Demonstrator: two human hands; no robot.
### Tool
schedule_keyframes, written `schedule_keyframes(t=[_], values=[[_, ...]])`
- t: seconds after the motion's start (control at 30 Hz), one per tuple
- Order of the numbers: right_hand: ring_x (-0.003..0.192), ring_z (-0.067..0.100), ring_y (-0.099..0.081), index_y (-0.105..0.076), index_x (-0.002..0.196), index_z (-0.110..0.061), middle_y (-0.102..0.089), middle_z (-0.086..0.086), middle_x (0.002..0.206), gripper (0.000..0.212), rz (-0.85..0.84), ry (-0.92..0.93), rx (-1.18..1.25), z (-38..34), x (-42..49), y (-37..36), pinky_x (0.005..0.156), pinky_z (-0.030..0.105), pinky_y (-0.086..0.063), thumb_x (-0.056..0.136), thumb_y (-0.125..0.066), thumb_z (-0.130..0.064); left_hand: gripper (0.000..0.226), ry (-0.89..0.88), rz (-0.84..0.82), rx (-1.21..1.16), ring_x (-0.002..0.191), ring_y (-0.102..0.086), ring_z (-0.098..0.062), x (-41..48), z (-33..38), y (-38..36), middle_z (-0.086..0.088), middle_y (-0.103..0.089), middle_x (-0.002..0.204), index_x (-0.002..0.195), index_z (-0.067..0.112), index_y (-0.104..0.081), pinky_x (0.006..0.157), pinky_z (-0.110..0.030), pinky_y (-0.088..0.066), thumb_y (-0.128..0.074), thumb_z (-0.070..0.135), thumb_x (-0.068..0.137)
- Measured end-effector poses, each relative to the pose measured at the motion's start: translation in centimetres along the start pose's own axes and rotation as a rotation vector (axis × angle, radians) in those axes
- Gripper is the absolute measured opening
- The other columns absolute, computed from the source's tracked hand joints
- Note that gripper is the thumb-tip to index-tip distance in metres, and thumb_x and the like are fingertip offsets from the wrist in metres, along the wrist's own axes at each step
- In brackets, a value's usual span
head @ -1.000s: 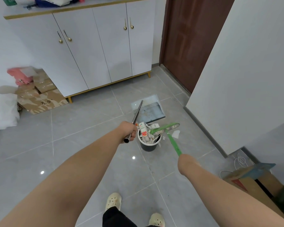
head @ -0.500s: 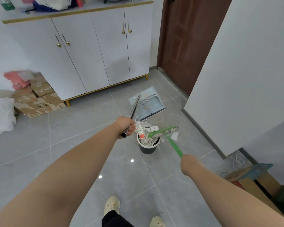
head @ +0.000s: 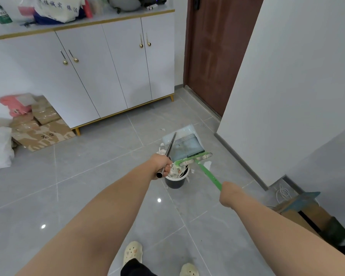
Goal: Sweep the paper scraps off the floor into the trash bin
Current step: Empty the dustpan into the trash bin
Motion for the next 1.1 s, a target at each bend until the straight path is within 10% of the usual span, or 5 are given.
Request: schedule_keyframes(t=[0.27, 0.67, 1.1], values=[[0.085, 0.024, -0.059, -0.049, 0.126, -0.004, -0.038, 0.001, 0.072, 0.034, -0.007, -0.031, 0.059, 3.3, -0.9, -0.1, 0.051, 0.024, -0.038, 0.093, -0.041, -0.007, 0.005, 0.032, 0.019, 0.098, 0.026, -0.037, -0.007, 0.5, -2.1, -2.3, -0.006, -0.040, 0.059, 0.095, 0.004, -0.045, 0.032, -0.011, -0.030, -0.043, 0.000, 0.096], [0.110, 0.026, -0.061, -0.049, 0.126, -0.004, -0.059, 0.012, 0.121, 0.034, 0.002, -0.099, 0.081, 5.7, -0.8, -0.5, 0.070, 0.025, -0.041, 0.094, -0.041, -0.007, 0.016, -0.001, 0.042, 0.097, 0.026, -0.035, -0.007, -0.8, -0.7, -2.2, -0.006, -0.037, 0.058, 0.082, 0.004, -0.041, 0.031, -0.010, -0.027, -0.038, -0.006, 0.094], [0.105, 0.025, -0.063, -0.050, 0.125, -0.004, -0.051, 0.007, 0.097, 0.034, 0.036, -0.032, 0.124, 1.7, -0.1, 0.2, 0.077, 0.030, -0.050, 0.093, -0.042, -0.008, 0.020, -0.040, 0.031, -0.030, 0.025, -0.031, -0.004, -2.9, 4.1, -0.9, -0.003, -0.031, 0.060, 0.080, 0.009, -0.037, 0.030, -0.010, -0.024, -0.034, -0.002, 0.097]])
Point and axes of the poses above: each hand's wrist, its own x-axis towards the middle knuckle, its own y-axis out of the back of the hand, z = x × y, the point moved 8 cm from there along x, towards the middle knuckle
